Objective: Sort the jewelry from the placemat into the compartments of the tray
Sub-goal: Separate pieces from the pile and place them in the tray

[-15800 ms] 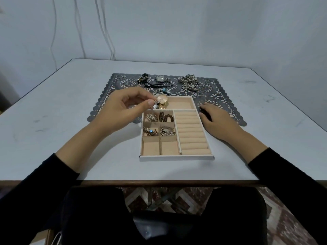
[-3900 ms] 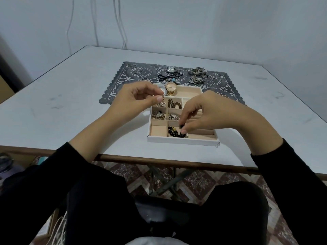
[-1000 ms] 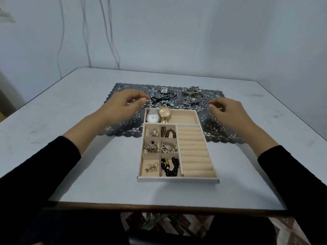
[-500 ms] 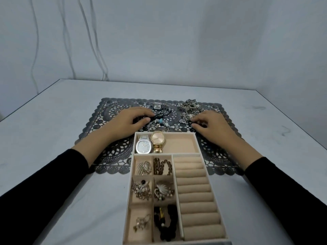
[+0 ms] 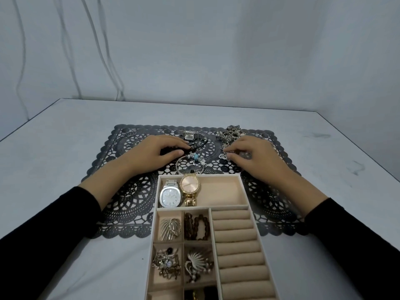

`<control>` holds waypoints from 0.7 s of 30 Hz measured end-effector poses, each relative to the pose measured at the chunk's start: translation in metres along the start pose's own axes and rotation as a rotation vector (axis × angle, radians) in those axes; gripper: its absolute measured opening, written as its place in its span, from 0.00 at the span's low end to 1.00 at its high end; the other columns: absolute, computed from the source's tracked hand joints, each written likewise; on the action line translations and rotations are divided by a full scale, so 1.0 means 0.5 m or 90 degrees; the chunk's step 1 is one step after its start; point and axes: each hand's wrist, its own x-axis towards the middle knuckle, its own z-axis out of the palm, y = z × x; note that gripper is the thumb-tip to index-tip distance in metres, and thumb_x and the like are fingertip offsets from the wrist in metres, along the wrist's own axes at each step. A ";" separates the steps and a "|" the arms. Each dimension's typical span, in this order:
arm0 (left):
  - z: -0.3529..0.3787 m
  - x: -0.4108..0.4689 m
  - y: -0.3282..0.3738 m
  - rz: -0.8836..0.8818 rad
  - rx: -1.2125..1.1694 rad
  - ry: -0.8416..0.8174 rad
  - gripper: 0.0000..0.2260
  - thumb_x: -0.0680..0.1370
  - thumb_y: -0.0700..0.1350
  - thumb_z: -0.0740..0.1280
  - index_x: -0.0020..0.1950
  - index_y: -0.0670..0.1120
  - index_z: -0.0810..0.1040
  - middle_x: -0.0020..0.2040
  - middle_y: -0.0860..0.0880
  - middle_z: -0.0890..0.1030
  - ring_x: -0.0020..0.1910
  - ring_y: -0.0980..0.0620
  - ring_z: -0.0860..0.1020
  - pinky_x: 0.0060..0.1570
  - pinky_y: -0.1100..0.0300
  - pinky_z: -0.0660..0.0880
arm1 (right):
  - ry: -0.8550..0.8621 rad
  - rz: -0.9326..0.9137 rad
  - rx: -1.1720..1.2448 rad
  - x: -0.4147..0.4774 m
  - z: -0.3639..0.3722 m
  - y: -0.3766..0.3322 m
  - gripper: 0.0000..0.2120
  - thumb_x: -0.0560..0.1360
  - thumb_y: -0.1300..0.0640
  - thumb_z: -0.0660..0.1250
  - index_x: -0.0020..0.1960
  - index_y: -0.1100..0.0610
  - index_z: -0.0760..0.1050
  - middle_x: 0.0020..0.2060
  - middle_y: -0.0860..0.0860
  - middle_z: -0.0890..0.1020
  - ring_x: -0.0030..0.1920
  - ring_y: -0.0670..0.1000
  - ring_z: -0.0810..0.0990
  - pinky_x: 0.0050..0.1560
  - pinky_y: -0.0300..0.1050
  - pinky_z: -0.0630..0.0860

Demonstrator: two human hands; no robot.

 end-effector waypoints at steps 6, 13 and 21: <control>-0.005 -0.004 -0.010 -0.026 -0.017 0.041 0.12 0.79 0.46 0.68 0.62 0.57 0.80 0.57 0.62 0.79 0.53 0.71 0.75 0.53 0.74 0.68 | -0.112 -0.096 0.028 0.032 0.015 -0.026 0.10 0.75 0.56 0.69 0.56 0.50 0.82 0.53 0.45 0.81 0.52 0.42 0.77 0.54 0.28 0.68; -0.010 -0.010 -0.019 -0.063 -0.004 0.093 0.10 0.78 0.46 0.69 0.58 0.57 0.82 0.55 0.59 0.82 0.54 0.61 0.78 0.53 0.71 0.69 | -0.177 -0.134 0.026 0.061 0.020 -0.034 0.13 0.76 0.65 0.67 0.54 0.51 0.83 0.53 0.47 0.82 0.51 0.44 0.79 0.53 0.31 0.73; -0.009 -0.011 -0.013 -0.095 0.022 0.131 0.10 0.78 0.46 0.69 0.59 0.51 0.82 0.53 0.56 0.81 0.51 0.60 0.75 0.47 0.79 0.64 | -0.117 -0.069 0.022 0.065 0.005 -0.026 0.10 0.76 0.61 0.68 0.55 0.51 0.82 0.49 0.45 0.83 0.51 0.43 0.79 0.55 0.36 0.72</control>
